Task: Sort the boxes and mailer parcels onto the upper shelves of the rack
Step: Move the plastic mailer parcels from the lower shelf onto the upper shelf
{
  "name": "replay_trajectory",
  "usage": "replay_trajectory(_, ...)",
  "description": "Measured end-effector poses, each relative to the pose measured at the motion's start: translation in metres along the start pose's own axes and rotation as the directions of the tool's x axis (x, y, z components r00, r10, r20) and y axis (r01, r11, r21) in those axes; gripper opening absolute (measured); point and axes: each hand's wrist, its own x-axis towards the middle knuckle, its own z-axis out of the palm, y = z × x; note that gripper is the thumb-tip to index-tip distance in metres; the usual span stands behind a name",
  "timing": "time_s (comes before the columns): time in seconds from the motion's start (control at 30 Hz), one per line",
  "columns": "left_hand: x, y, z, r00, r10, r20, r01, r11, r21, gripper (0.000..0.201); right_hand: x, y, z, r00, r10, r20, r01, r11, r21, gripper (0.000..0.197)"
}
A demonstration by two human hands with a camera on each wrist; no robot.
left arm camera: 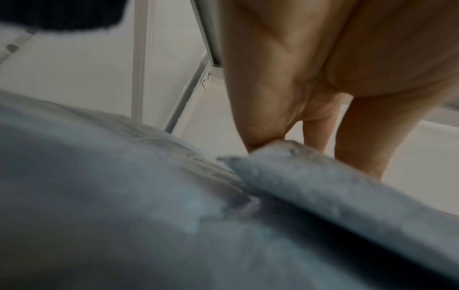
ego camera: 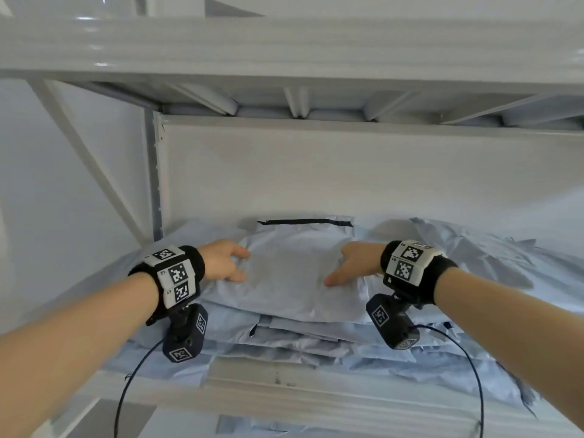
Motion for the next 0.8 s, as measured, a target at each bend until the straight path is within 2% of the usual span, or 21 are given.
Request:
replay_trajectory(0.1, 0.012, -0.003, 0.002, 1.000, -0.002, 0.008, 0.002, 1.000, 0.023, 0.065, 0.011, 0.002, 0.007, 1.000, 0.019, -0.002, -0.019, 1.000, -0.023, 0.068)
replay_trajectory(0.23, 0.023, -0.005, 0.003, 0.999, 0.010, 0.034, -0.013, 0.997, 0.082, 0.066, 0.021, 0.004, 0.018, 0.999, 0.040, 0.004, -0.039, 0.994, -0.105, 0.053)
replay_trajectory(0.4, 0.025, -0.005, 0.004, 0.998, 0.056, 0.006, -0.054, 0.931, 0.361, 0.065, 0.020, 0.004, 0.031, 0.994, 0.094, -0.053, -0.106, 0.932, -0.346, 0.079)
replay_trajectory(0.5, 0.023, -0.001, 0.006, 0.992, 0.124, 0.013, -0.116, 0.878, 0.464, 0.059, 0.016, 0.002, 0.034, 0.992, 0.108, -0.066, -0.126, 0.909, -0.397, 0.082)
replay_trajectory(0.67, 0.017, 0.002, 0.007, 0.983, 0.172, 0.071, -0.185, 0.874, 0.449, 0.053, 0.006, -0.002, 0.039, 0.991, 0.116, -0.070, -0.135, 0.891, -0.433, 0.071)
replay_trajectory(0.8, 0.002, 0.002, 0.000, 0.975, 0.215, 0.055, -0.220, 0.906, 0.362, 0.053, -0.010, -0.004, 0.037, 0.994, 0.085, -0.074, -0.109, 0.898, -0.427, 0.069)
